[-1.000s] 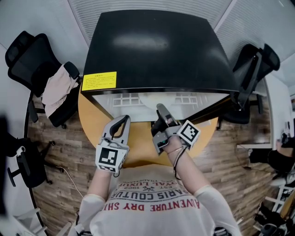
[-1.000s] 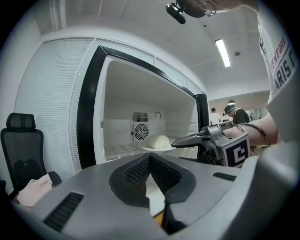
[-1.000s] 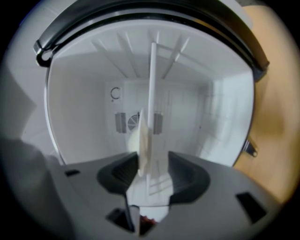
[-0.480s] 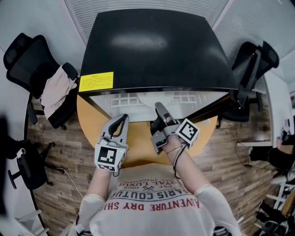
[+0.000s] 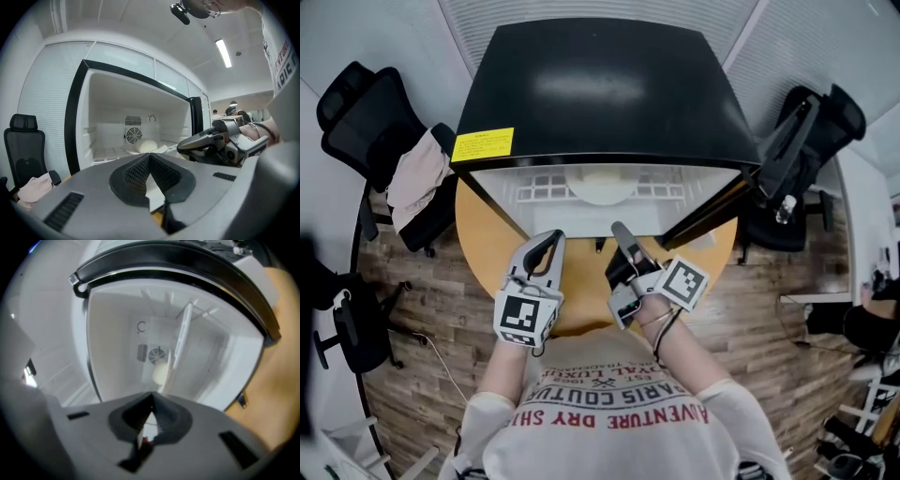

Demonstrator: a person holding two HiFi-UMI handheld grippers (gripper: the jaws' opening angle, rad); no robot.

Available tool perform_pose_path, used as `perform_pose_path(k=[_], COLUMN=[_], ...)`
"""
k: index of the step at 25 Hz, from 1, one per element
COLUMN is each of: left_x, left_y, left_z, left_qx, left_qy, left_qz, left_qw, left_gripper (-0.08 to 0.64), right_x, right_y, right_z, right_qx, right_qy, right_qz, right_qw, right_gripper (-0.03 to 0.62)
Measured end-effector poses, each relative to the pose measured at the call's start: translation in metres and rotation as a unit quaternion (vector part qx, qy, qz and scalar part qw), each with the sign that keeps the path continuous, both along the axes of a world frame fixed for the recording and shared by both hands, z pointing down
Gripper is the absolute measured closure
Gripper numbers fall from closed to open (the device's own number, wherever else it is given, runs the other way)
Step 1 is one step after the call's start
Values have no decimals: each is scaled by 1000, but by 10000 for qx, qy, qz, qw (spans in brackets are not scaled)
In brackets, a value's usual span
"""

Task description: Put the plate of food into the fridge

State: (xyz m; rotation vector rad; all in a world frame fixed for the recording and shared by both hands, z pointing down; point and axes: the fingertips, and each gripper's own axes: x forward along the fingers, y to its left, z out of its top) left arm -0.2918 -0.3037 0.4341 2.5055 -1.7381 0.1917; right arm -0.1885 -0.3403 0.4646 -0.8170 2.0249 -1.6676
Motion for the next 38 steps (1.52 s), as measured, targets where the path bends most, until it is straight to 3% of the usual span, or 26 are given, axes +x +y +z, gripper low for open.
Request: perform_pose_path(k=[5, 9, 11, 15, 20, 23, 25, 29, 33, 38], left_x=[15, 20, 22, 28, 28, 27, 27, 27, 28, 26], left_y=[17, 29, 34, 44, 51, 54, 56, 57, 55, 54], left_z=[-9, -11, -11, -12, -16, -19, -20, -21, -22, -23], left_qx=[77, 100, 92, 102, 161, 194, 211, 241, 255, 261], left_qy=[-26, -27, -7, -40, -48, -31, -11, -10, -7, -1], left_qz=[-97, -214, -256, -283, -363, -385, -387, -403, -397, -393], left_qw=[9999, 9997, 9996, 9995, 9992, 9991, 9990, 9989, 9989, 9989], left_gripper=[531, 531, 531, 531, 531, 531, 531, 531, 531, 531], right_x=[4, 26, 36, 44, 38, 34, 33, 35, 32, 30], right_y=[23, 27, 27, 33, 47, 55, 58, 60, 61, 63], right_z=[-28, -16, -12, -25, -43, -44, -43, -46, -56, -62], right_qx=[1015, 1517, 2021, 3325, 4286, 4662, 4700, 4477, 4561, 4494], right_qy=[397, 1521, 2240, 3409, 3979, 4167, 4170, 3995, 4012, 3994], right_qz=[-655, -584, -524, -530, -589, -651, -667, -672, -704, -701], right_qw=[9919, 9749, 9520, 8777, 8090, 7777, 7751, 7972, 7912, 7960], right_gripper=[565, 565, 565, 565, 565, 565, 563, 565, 565, 565])
